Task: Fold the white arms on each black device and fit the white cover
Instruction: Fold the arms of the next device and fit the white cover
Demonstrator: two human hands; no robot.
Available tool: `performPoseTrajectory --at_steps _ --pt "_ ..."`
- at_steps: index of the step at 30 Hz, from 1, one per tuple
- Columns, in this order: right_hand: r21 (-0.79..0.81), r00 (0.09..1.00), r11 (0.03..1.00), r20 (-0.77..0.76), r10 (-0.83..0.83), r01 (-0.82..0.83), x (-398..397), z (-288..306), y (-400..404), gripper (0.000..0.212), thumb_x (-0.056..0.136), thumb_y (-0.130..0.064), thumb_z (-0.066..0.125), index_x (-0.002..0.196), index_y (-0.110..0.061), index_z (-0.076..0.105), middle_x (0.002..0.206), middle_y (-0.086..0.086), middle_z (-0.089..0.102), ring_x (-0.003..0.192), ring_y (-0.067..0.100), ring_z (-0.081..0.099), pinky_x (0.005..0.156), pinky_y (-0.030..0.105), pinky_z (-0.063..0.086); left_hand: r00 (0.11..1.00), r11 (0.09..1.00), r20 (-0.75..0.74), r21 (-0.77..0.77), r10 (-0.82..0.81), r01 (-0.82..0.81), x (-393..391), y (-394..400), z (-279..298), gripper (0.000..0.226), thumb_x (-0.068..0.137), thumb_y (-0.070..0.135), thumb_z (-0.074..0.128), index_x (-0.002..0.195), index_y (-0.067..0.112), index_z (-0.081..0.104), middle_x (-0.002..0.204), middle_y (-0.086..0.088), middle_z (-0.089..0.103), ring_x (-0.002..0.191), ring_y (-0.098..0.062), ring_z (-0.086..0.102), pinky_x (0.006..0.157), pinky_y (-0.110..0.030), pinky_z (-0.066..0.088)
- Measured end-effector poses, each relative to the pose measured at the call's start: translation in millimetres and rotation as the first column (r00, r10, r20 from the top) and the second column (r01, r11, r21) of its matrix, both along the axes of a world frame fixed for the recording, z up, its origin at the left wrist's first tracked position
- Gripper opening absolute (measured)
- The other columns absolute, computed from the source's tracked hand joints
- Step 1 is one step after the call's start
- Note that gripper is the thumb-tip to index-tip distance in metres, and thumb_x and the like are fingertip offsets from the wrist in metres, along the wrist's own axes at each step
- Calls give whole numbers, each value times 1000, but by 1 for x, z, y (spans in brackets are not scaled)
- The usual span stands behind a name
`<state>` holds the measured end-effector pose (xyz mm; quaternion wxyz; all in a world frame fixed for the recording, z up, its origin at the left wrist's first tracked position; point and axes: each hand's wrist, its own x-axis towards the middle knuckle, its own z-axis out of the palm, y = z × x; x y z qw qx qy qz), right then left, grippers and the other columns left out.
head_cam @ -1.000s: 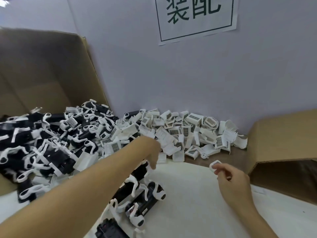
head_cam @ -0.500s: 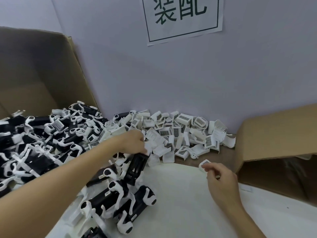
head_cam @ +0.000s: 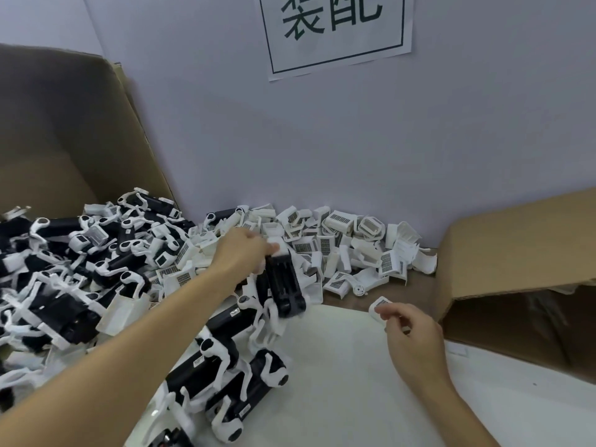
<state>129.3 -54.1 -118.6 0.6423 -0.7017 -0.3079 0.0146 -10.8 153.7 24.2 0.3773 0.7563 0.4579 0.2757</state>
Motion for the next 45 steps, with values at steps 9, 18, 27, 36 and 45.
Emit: performPoseTrajectory --at_steps 9,18,27,36,45 --pt "42 1000 999 -17 10 -9 0 -1 1 45 92 8 51 80 -31 69 82 -13 69 74 -1 60 60 9 43 981 996 176 4 -83 84 31 -32 15 12 96 29 63 92 17 60 83 -2 62 51 -13 60 64 -29 41" --pt "-65 977 975 -7 214 -214 -10 0 -7 75 77 -71 55 145 -41 39 132 -28 51 118 -5 52 86 22 46 917 962 399 -253 11 99 65 -99 -36 17 97 31 59 92 19 49 98 -5 64 94 -30 66 89 -48 55" --pt "-3 997 1000 74 -26 26 -2 2 -2 26 76 -46 79 95 -43 60 88 -13 65 78 5 62 60 17 51 734 974 679 -185 28 133 70 -132 -73 16 90 22 72 101 29 63 100 7 64 81 0 69 64 -12 51" --pt "75 996 994 -24 -83 84 1 0 -2 18 78 -45 78 79 -30 68 67 -9 69 61 8 65 57 26 53 731 955 679 -253 61 154 78 -135 -118 21 97 26 61 91 9 71 85 -2 75 86 -13 71 76 -25 53" --pt "-65 993 995 85 80 -75 -5 -3 3 43 69 -60 71 107 -53 53 103 -30 50 100 -3 56 74 13 47 685 848 727 -330 -53 415 76 -113 -117 37 84 39 67 102 7 73 96 -11 77 91 -25 74 67 -25 56"
